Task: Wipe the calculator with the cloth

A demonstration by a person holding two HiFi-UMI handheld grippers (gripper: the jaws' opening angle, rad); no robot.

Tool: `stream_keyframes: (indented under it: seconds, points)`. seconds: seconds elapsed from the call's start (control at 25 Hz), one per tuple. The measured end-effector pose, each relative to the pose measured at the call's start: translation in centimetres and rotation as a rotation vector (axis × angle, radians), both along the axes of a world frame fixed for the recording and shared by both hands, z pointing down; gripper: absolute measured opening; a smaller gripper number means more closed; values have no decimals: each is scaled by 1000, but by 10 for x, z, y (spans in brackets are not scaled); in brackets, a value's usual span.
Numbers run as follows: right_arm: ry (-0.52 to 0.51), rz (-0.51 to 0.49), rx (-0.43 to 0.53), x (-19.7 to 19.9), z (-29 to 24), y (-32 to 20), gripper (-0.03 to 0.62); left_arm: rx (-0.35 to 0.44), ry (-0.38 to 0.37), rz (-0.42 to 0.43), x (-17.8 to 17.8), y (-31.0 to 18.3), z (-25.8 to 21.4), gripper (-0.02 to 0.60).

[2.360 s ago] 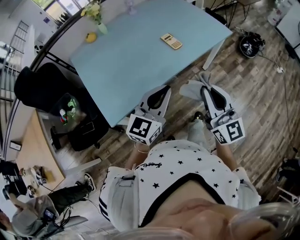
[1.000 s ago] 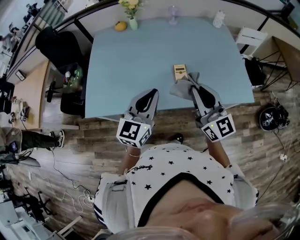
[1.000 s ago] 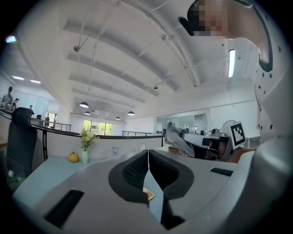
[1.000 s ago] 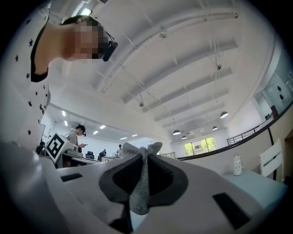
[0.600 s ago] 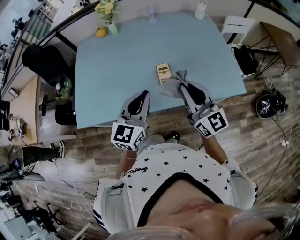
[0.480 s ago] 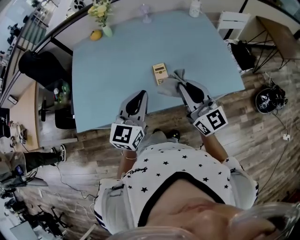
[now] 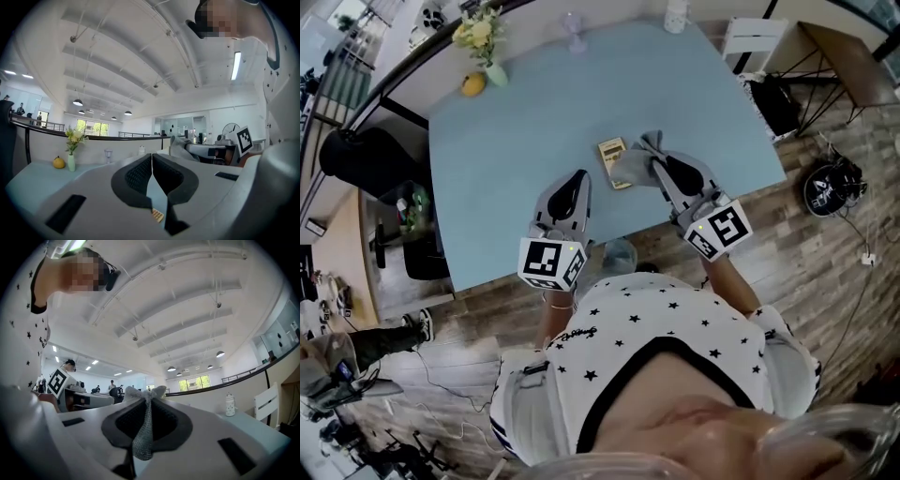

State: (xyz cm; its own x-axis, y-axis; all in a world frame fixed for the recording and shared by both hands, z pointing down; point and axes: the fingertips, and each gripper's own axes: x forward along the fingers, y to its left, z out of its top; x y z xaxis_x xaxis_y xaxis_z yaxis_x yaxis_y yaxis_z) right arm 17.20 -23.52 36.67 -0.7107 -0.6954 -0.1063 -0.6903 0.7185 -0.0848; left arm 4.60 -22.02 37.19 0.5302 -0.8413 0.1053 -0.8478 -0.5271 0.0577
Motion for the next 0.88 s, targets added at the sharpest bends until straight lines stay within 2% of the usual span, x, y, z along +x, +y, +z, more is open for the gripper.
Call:
stream_keyframes:
  seconds: [0.32, 0.48, 0.64, 0.88]
  points:
    - [93, -39, -107, -38, 45, -69, 31, -6, 7, -94, -44, -41, 9, 31]
    - [147, -50, -176, -58, 77, -97, 31, -34, 11, -155, -71, -49, 22, 31]
    - [173, -54, -256, -66, 111, -113, 31, -73, 15, -191, -81, -50, 38, 31]
    - [353, -100, -344, -94, 177, -127, 31, -100, 37, -238, -98, -49, 47, 31]
